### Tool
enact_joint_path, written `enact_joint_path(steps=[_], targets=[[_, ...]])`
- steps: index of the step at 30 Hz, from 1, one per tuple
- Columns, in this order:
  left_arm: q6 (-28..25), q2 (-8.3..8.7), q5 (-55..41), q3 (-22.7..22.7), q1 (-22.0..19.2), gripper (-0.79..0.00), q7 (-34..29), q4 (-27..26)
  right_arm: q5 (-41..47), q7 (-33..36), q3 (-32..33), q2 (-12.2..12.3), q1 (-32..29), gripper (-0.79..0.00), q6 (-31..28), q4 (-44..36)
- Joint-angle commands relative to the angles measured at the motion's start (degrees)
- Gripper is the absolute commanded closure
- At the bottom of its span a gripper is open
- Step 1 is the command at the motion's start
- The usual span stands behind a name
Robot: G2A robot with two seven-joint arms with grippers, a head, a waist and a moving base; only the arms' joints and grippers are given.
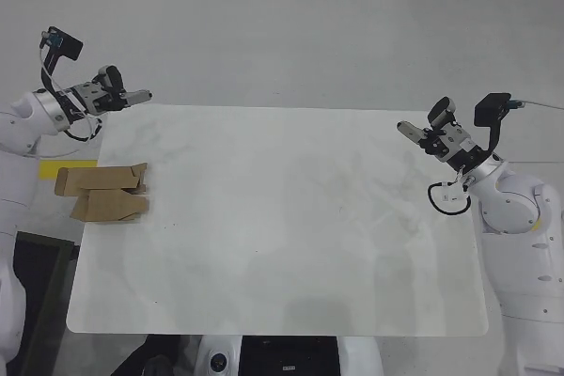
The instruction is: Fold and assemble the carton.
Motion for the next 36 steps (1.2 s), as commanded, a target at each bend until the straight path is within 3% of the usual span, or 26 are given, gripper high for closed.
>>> enact_joint_path(steps=[1, 6, 18, 26, 36], targets=[[0.0, 0.25, 0.1, -0.4, -0.4, -0.785, -0.4, 1.8, 0.0, 0.0, 0.0, 0.0, 0.0, -0.785, 0.0, 0.0], [0.4, 0.62, 1.8, -0.6, -1.9, -0.785, -0.3, 6.3, 0.0, 0.0, 0.0, 0.0, 0.0, -0.785, 0.0, 0.0], [3.6, 1.21, 12.8, 0.4, -7.7, -0.785, 6.6, 19.9, 0.0, 0.0, 0.0, 0.0, 0.0, -0.785, 0.0, 0.0], [6.7, 0.46, 18.0, 2.8, -9.3, -0.785, 9.7, 26.3, 0.0, 0.0, 0.0, 0.0, 0.0, -0.785, 0.0, 0.0], [11.4, 0.58, 21.1, 3.9, -11.4, -0.785, 8.9, 32.4, 0.0, 0.0, 0.0, 0.0, 0.0, -0.785, 0.0, 0.0]])
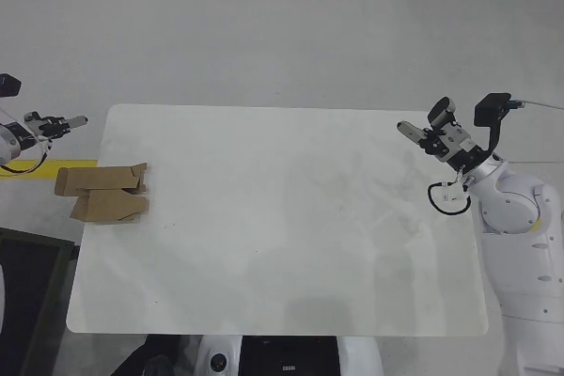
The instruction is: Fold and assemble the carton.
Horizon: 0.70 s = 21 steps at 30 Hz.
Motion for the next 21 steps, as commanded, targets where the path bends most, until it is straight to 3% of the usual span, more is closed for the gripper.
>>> enact_joint_path(steps=[1, 21], targets=[[0.3, 0.06, 0.5, 0.2, -0.1, -0.785, -0.6, 0.7, 0.0, 0.0, 0.0, 0.0, 0.0, -0.785, 0.0, 0.0], [0.3, 0.19, -0.2, 0.0, -0.2, -0.785, -1.6, 1.6, 0.0, 0.0, 0.0, 0.0, 0.0, -0.785, 0.0, 0.0]])
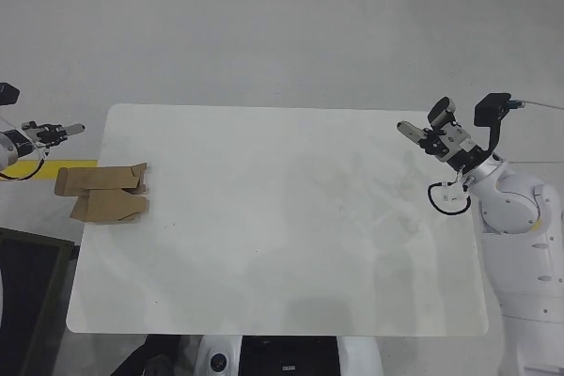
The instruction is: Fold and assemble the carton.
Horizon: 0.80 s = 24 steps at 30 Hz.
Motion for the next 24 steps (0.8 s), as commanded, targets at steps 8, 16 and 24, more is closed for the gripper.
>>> enact_joint_path(steps=[8, 16, 24], targets=[[0.9, 1.47, -8.6, -3.7, 0.7, -0.785, -11.4, 1.8, 0.0, 0.0, 0.0, 0.0, 0.0, -0.785, 0.0, 0.0], [1.0, 3.7, -14.8, -6.6, 2.4, -0.785, -21.3, 4.0, 0.0, 0.0, 0.0, 0.0, 0.0, -0.785, 0.0, 0.0], [4.9, 4.05, -16.6, -7.1, 6.1, -0.785, -23.1, 2.3, 0.0, 0.0, 0.0, 0.0, 0.0, -0.785, 0.0, 0.0]])
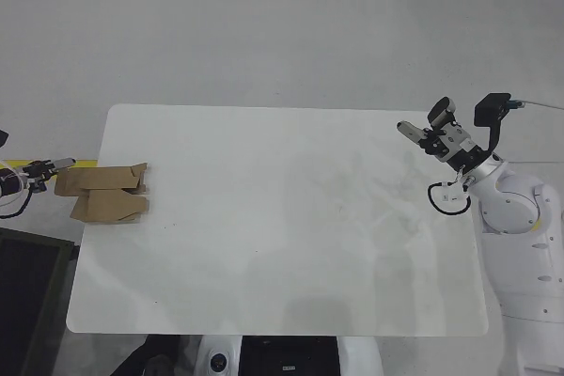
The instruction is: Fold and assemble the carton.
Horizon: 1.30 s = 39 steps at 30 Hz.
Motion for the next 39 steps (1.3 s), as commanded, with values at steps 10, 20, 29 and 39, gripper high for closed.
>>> enact_joint_path(steps=[10, 20, 29, 39], targets=[[3.3, -0.68, -3.4, -0.4, 3.1, 0.0, -3.3, -1.4, 0.0, 0.0, 0.0, 0.0, 0.0, -0.785, 0.0, 0.0], [3.8, -0.25, -10.2, -2.8, 3.0, 0.0, -9.2, -0.9, 0.0, 0.0, 0.0, 0.0, 0.0, -0.785, 0.0, 0.0], [1.4, 0.57, -19.6, -6.4, 2.1, 0.0, -16.6, -2.5, 0.0, 0.0, 0.0, 0.0, 0.0, -0.785, 0.0, 0.0], [3.6, 0.95, -32.3, -8.3, 3.6, 0.0, -18.8, -11.2, 0.0, 0.0, 0.0, 0.0, 0.0, -0.785, 0.0, 0.0]])
